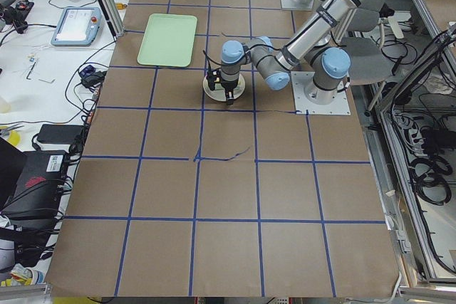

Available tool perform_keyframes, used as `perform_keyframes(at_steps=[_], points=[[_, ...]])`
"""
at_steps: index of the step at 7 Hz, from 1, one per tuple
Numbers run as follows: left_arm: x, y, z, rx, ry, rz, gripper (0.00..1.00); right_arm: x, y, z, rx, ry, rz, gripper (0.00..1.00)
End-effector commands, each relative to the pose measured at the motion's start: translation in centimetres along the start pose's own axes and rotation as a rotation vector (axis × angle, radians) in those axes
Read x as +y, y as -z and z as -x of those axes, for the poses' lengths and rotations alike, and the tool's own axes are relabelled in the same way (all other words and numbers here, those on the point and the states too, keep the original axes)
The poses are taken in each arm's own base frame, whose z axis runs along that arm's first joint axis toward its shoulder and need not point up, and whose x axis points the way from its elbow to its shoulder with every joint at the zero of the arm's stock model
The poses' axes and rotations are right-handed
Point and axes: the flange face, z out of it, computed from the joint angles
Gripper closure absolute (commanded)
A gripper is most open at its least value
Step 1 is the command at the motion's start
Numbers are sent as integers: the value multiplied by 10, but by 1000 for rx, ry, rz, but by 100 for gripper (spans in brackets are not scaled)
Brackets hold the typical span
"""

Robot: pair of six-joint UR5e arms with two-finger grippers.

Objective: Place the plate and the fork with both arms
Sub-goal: 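Lower the left gripper to the white plate's rim and grasp it, then carry the plate with the left gripper onto the pale green tray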

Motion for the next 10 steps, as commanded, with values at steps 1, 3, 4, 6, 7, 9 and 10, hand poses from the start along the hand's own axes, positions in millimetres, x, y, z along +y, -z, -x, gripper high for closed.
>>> perform_keyframes(at_steps=[1, 3, 4, 6, 7, 9, 10], points=[[-4, 0, 7, -48, 0, 12, 100, 0, 0, 0, 0, 0, -1, 0], [-9, 4, 5, -55, -5, 31, 100, 0, 1, 0, 0, 0, -1, 0], [-15, 10, 4, -35, -3, 38, 100, 0, 1, 0, 1, 0, -4, 0], [-60, 45, -12, 215, 4, 0, 100, -1, 2, 0, 1, 0, -5, 0], [-80, 56, -27, 292, -19, -36, 100, 0, 1, 0, 1, 0, -4, 0], [-145, 58, -108, 368, -43, -50, 100, 0, 1, 0, 1, 0, -4, 0], [-193, 60, -158, 373, -39, -51, 100, 0, 0, 0, 1, 0, -2, 0]])
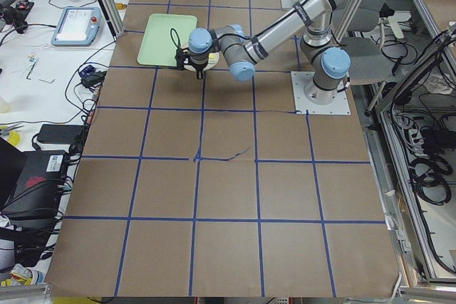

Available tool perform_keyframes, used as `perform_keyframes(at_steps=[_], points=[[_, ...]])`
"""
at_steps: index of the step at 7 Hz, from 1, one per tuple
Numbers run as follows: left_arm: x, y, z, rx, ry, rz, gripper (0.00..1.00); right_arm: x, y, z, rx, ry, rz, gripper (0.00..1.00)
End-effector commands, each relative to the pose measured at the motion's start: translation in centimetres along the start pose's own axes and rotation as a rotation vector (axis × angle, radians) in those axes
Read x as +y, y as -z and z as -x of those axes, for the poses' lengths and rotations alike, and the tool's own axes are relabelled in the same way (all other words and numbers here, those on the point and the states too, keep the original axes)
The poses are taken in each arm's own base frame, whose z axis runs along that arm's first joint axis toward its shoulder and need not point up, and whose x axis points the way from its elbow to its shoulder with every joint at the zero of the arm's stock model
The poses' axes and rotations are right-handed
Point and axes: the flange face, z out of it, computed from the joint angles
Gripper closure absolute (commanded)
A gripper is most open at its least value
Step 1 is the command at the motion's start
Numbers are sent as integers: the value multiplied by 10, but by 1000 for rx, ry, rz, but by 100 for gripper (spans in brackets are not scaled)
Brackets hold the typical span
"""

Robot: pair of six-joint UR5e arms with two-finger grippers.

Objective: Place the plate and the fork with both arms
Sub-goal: 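Carry the plate with the left gripper onto the pale green tray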

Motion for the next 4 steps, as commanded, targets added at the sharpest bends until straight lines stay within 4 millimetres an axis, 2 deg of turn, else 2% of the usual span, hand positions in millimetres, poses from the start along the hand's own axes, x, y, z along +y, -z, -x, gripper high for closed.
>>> perform_keyframes(at_steps=[1, 2, 3, 4], points=[[-86, -58, -103, 21, 24, 13, 100, 0, -1, 0, 0, 0, 3, 0], [-109, -85, -129, 20, 37, 17, 100, 0, -1, 0, 0, 0, 3, 0], [-120, -112, -146, 13, 18, 29, 100, 0, -1, 0, 0, 0, 3, 0], [-124, -129, -147, -33, 10, 38, 100, 0, -1, 0, 0, 2, 3, 0]])
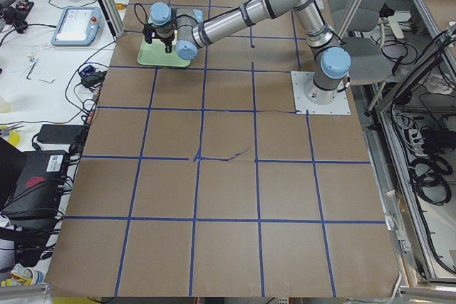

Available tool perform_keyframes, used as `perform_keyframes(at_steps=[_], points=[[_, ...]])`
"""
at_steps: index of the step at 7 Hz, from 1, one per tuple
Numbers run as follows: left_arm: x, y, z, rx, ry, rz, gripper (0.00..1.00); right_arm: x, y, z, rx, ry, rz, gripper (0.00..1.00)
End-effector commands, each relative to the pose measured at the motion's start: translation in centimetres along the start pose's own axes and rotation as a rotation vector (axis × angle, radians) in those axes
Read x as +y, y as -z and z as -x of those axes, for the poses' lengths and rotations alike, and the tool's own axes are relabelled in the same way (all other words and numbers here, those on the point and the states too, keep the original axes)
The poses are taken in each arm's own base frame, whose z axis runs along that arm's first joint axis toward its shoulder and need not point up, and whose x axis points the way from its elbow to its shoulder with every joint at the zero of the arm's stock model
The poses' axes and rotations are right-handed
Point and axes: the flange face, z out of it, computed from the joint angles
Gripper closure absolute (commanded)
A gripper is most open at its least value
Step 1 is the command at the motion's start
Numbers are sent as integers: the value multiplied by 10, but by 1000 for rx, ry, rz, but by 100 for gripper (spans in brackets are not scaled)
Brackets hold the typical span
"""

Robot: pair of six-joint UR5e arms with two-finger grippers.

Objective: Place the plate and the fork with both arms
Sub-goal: 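Carry the plate with the left gripper onto the pale green tray, then open the left gripper and lift it away from the plate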

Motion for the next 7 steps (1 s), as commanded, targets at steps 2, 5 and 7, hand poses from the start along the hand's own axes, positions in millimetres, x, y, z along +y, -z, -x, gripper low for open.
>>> perform_keyframes(at_steps=[2, 5, 7], points=[[-9, -42, -3, -60, -12, 21, 71, 0, 0, 0, 0, 0, -1, 0], [18, 17, -1, -197, -25, 14, 0, 0, 0, 0, 2, 1, 0, 0], [70, 103, -8, -377, -52, 18, 0, 0, 0, 0, 0, 1, -1, 0]])
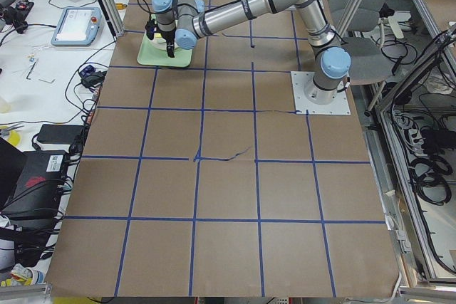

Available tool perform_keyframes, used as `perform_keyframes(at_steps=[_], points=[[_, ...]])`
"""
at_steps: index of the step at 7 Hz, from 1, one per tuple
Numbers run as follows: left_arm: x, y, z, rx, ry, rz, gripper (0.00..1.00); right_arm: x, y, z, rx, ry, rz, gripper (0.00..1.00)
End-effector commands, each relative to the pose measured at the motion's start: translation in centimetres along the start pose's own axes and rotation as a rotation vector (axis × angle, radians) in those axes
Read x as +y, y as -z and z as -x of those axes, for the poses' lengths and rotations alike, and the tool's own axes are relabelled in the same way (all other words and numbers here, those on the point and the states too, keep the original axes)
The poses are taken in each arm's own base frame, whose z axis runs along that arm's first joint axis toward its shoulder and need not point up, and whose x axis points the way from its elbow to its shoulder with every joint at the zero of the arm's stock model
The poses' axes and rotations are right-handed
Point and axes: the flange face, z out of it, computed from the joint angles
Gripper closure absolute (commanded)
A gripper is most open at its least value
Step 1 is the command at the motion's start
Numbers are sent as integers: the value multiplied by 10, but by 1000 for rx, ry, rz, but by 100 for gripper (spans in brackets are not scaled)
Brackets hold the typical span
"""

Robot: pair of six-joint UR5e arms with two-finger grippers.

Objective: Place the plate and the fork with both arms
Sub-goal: 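Open the left gripper and lift it away from the plate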

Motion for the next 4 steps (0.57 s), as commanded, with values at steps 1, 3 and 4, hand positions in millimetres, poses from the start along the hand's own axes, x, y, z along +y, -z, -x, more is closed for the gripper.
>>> perform_keyframes(at_steps=[1, 3, 4], points=[[76, 83, 1, -109, -12, 7, 0, 0, 0, 0, -1, -1, 1, 0], [139, 144, -16, -102, 15, 17, 0, 0, -1, 0, -1, -1, 3, 0], [161, 180, -38, -108, -26, 21, 0, -2, -3, 1, -1, -1, 6, 0]])
